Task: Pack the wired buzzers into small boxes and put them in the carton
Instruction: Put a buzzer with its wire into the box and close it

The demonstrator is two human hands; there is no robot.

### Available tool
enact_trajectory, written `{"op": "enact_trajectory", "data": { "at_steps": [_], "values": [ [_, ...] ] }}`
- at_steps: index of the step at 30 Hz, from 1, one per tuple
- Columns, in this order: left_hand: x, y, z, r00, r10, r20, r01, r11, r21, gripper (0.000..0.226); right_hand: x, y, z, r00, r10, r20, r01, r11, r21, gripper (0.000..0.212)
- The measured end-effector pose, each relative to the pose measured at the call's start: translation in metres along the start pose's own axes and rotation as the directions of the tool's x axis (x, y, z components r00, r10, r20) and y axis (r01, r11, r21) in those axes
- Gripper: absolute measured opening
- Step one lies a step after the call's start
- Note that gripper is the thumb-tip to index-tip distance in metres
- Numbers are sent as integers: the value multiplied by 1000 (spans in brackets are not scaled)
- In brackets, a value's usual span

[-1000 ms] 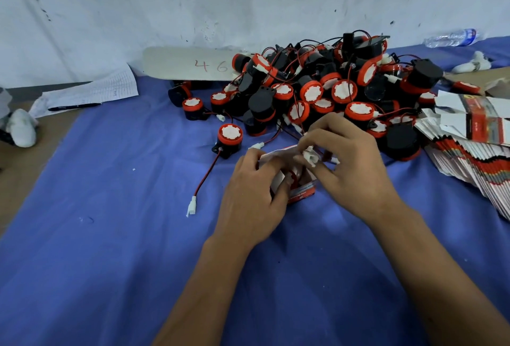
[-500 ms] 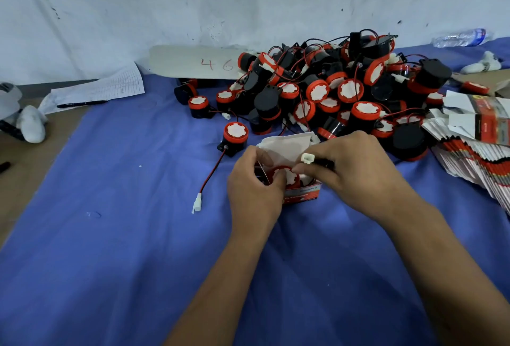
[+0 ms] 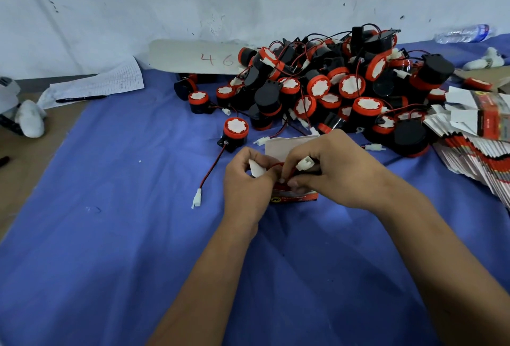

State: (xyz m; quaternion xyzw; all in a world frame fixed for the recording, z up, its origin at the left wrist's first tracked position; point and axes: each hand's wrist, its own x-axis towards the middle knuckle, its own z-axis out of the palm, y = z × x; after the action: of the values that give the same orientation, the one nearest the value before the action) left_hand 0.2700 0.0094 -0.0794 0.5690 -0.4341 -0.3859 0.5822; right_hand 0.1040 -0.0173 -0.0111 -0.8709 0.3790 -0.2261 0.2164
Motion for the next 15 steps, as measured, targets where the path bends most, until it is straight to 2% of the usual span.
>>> {"op": "enact_trajectory", "data": {
  "at_steps": [2, 5, 7, 9, 12, 15],
  "values": [
    [1, 3, -3, 999, -24, 44, 26, 998, -51, 21, 1, -1, 1, 1000, 11, -4, -11, 1000, -4, 19],
    [3, 7, -11, 980, -58, 189, 78, 992, -104, 13, 4, -2, 6, 999, 24, -43, -25, 999, -37, 14],
    [4, 7, -19, 951, -56, 304, 86, 992, -87, 25, 6, -2, 12, 997, 63, -46, -65, 997, -49, 13],
    [3, 7, -23, 927, -29, 375, 35, 999, -9, 35, 7, -1, 15, 995, 89, -51, -91, 995, -41, 14],
    [2, 5, -21, 923, 7, 385, -34, 997, 64, 46, 6, -1, 14, 996, 85, -32, -85, 996, 14, 12],
    [0, 4, -17, 938, 30, 344, -59, 996, 74, 48, 5, 1, 10, 999, 53, 7, -52, 999, -9, 9]
  ]
}}
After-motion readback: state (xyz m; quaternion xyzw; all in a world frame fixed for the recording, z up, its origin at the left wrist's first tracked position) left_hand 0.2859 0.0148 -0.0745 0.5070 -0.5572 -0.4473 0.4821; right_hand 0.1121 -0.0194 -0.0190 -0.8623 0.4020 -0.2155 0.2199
